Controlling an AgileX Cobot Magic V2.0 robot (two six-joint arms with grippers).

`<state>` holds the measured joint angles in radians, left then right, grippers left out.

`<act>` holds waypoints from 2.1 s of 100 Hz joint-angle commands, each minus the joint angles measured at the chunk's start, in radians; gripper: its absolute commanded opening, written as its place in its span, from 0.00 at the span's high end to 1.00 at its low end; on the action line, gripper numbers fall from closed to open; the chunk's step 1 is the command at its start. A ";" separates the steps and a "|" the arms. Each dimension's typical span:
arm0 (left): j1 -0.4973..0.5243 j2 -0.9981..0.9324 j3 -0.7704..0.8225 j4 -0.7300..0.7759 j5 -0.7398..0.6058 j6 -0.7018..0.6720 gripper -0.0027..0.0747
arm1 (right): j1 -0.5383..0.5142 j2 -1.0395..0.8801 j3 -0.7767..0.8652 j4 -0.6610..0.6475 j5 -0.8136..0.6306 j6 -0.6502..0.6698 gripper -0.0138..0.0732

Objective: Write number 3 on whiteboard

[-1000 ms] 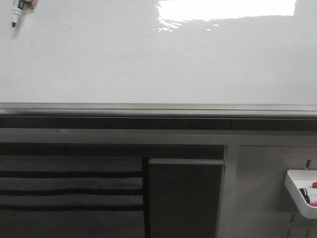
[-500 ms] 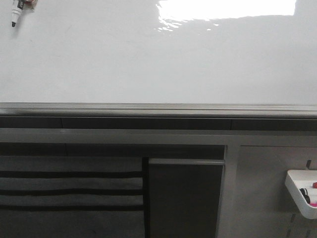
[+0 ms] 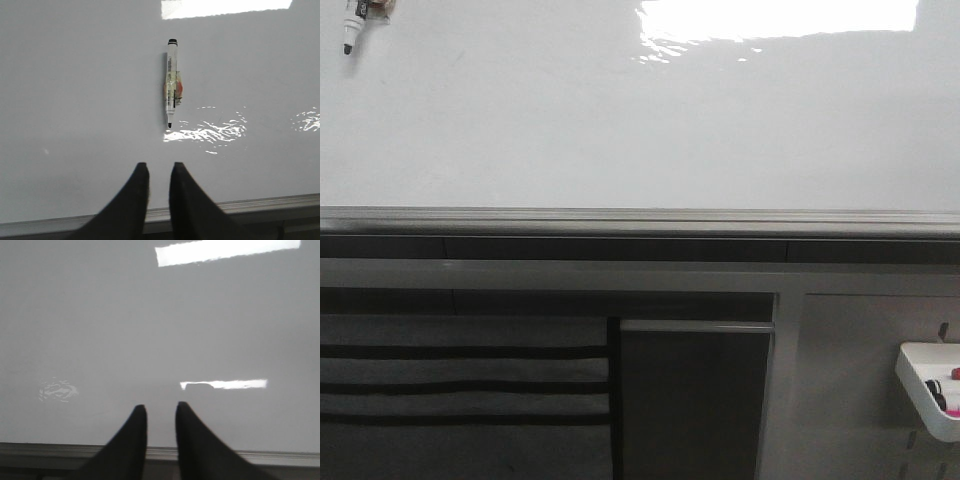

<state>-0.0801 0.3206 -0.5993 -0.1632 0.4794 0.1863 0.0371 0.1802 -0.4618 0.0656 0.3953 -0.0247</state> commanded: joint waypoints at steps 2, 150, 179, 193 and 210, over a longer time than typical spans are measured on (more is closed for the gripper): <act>0.004 0.018 -0.028 0.005 -0.072 -0.003 0.56 | -0.007 0.021 -0.035 0.000 -0.070 -0.010 0.37; -0.027 0.591 -0.246 -0.056 -0.120 0.083 0.55 | -0.007 0.115 -0.074 0.058 -0.007 -0.010 0.16; -0.101 0.864 -0.391 -0.049 -0.227 0.108 0.55 | -0.007 0.115 -0.074 0.058 -0.007 -0.010 0.16; -0.101 0.970 -0.465 -0.048 -0.227 0.108 0.55 | -0.007 0.115 -0.074 0.058 -0.007 -0.010 0.16; -0.101 1.052 -0.532 -0.048 -0.230 0.108 0.55 | -0.007 0.115 -0.074 0.058 -0.007 -0.010 0.16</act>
<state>-0.1725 1.3710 -1.0710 -0.2033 0.3225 0.2904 0.0371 0.2773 -0.5011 0.1208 0.4616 -0.0247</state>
